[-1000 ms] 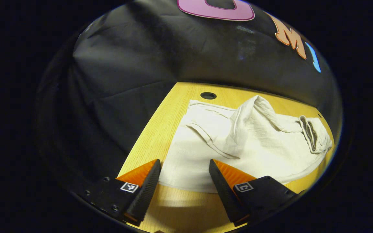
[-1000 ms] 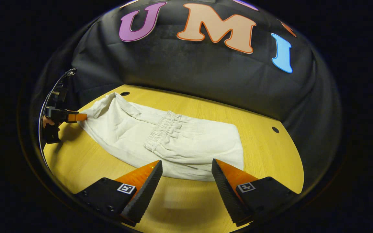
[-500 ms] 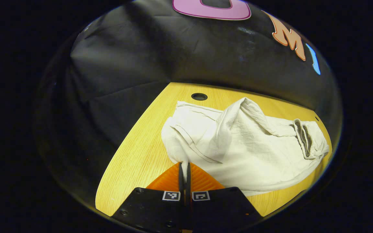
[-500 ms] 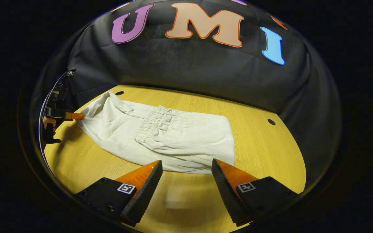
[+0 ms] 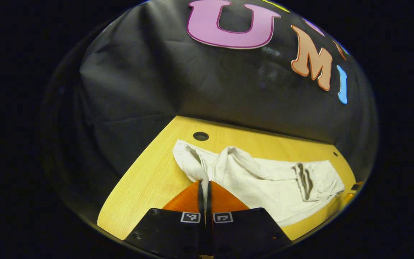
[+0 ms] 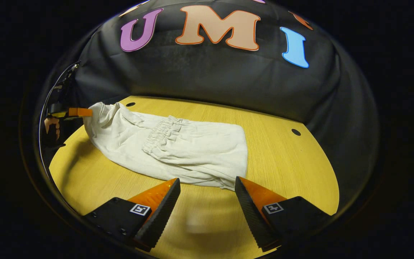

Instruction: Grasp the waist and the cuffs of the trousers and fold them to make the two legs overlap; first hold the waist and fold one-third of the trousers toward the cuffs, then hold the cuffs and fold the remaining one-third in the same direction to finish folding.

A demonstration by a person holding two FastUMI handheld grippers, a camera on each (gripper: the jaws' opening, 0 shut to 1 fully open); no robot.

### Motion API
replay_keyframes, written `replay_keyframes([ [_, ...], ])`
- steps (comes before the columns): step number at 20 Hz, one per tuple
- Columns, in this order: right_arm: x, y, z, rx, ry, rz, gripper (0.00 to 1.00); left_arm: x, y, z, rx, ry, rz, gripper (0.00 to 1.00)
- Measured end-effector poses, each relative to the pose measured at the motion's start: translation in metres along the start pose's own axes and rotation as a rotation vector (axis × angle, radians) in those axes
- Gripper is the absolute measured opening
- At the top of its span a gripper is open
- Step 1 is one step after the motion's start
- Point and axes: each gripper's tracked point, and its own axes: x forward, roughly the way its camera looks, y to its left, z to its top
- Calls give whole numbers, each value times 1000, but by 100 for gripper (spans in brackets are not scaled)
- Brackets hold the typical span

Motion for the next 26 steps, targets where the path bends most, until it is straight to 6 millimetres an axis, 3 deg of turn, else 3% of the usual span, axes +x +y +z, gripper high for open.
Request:
replay_keyframes([
  [4,-13,-17,-8,27,-15,-7,98,-6,-39,29,3,-53,-51,0],
  [7,-21,-34,-24,45,1,-21,98,-9,-82,55,7,-98,-109,0],
  [13,-37,-76,-50,86,17,-58,98,-10,-169,84,26,-136,-224,0],
  [20,-54,-124,-69,127,13,-103,98,-10,-269,86,103,-138,-337,0],
  [26,-70,-153,-86,169,22,-138,98,-8,-351,73,165,-112,-435,0],
])
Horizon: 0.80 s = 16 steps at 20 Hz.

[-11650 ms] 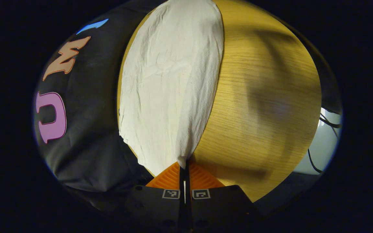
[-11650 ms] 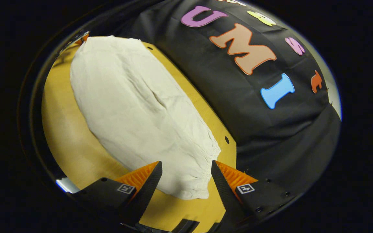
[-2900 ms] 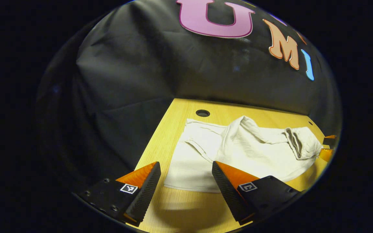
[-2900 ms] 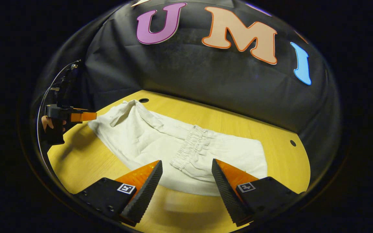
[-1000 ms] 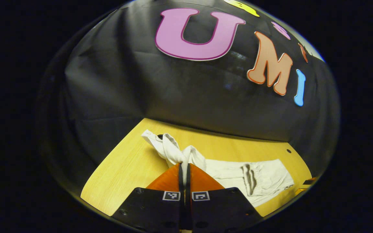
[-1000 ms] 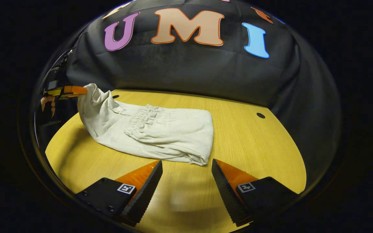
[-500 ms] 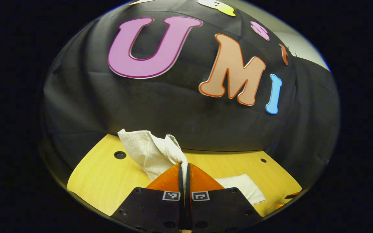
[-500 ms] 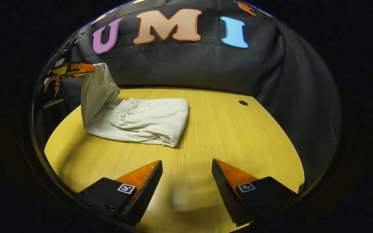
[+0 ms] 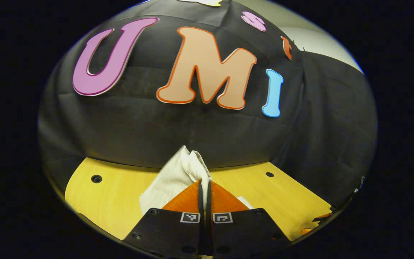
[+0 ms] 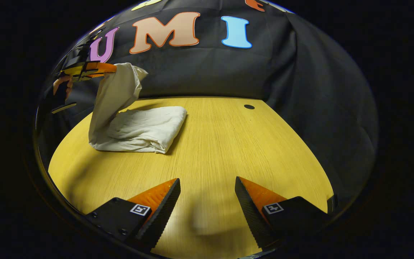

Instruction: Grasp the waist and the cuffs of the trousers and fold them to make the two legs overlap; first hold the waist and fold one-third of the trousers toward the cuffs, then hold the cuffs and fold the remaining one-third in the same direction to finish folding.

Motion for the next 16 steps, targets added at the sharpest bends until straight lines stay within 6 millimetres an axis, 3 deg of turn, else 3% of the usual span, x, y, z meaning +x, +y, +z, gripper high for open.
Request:
replay_keyframes([
  [4,-8,-13,-10,15,6,-13,99,19,-43,-23,14,65,-62,0],
  [8,-12,-21,-16,24,7,-18,98,28,-75,-68,67,133,-106,0],
  [13,-14,-24,-13,24,-3,-8,99,21,-95,-132,167,226,-120,0],
  [16,-14,-24,-10,23,-14,3,98,18,-95,-171,207,290,-100,0],
])
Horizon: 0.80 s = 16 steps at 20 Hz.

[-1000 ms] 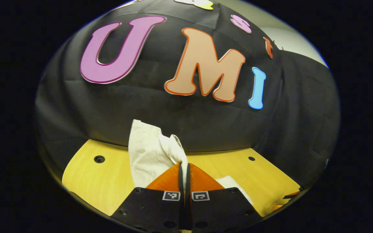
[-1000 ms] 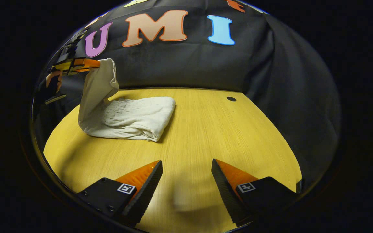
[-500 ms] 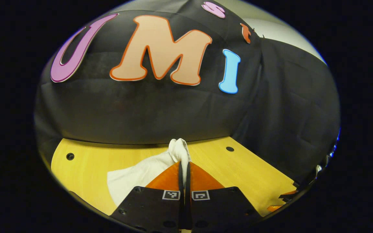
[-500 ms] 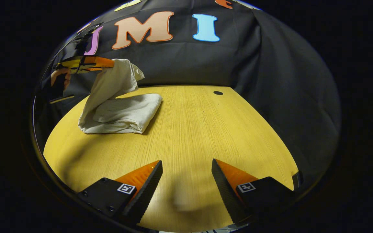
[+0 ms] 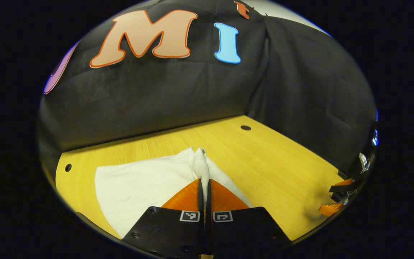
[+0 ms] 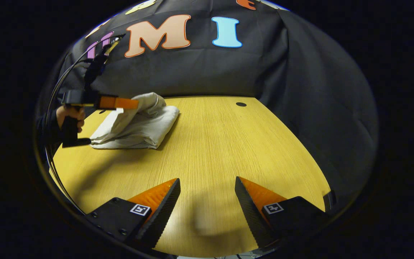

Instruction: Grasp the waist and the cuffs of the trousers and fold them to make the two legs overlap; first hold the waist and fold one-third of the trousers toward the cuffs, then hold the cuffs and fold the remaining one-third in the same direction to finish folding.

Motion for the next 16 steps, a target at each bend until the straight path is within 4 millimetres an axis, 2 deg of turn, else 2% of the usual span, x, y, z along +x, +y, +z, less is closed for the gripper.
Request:
replay_keyframes([
  [2,-1,1,7,-19,-15,7,98,1,-6,-11,11,7,-1,0],
  [4,-2,7,17,-42,-40,27,98,-2,-11,-12,-1,-2,-10,11],
  [6,-4,15,33,-64,-73,48,98,-15,-13,-3,-13,-29,-5,54],
  [8,-6,24,59,-76,-127,60,98,-38,-3,14,-22,-81,34,100],
  [9,-8,31,77,-70,-161,68,98,-51,5,25,-26,-116,61,94],
  [13,-21,65,149,-50,-320,97,98,-131,64,68,0,-252,242,95],
  [16,-27,93,191,-26,-414,126,98,-200,115,85,-25,-325,374,94],
])
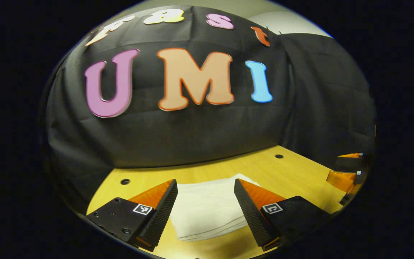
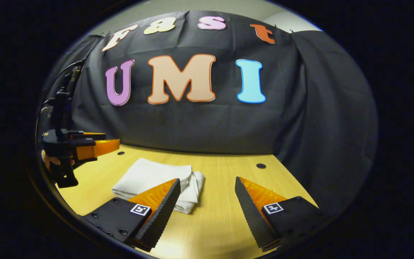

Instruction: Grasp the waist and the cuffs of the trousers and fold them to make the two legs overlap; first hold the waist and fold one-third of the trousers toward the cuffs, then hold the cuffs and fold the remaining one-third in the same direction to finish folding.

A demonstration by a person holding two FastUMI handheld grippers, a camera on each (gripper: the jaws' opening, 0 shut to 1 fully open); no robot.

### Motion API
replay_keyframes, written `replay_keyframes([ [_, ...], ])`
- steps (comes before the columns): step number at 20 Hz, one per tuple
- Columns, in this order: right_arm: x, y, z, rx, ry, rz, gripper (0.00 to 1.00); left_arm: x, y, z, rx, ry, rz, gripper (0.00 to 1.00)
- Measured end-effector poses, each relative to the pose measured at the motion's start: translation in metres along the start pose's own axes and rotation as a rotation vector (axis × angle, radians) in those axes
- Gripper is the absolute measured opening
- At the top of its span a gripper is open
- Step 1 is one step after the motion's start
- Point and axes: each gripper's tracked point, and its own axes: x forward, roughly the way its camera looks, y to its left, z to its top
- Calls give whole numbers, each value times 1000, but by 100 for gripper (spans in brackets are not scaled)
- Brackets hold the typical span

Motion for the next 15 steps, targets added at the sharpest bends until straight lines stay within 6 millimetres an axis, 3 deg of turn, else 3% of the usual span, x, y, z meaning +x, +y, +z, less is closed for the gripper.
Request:
replay_keyframes([
  [4,0,28,42,-40,-109,1,98,-54,94,36,24,-78,184,94],
  [6,-2,41,57,-50,-151,8,98,-79,126,55,40,-118,268,94],
  [10,-7,59,79,-40,-194,12,98,-102,146,67,69,-153,307,95],
  [15,-15,69,102,23,-242,4,98,-112,146,65,30,-162,301,94],
])
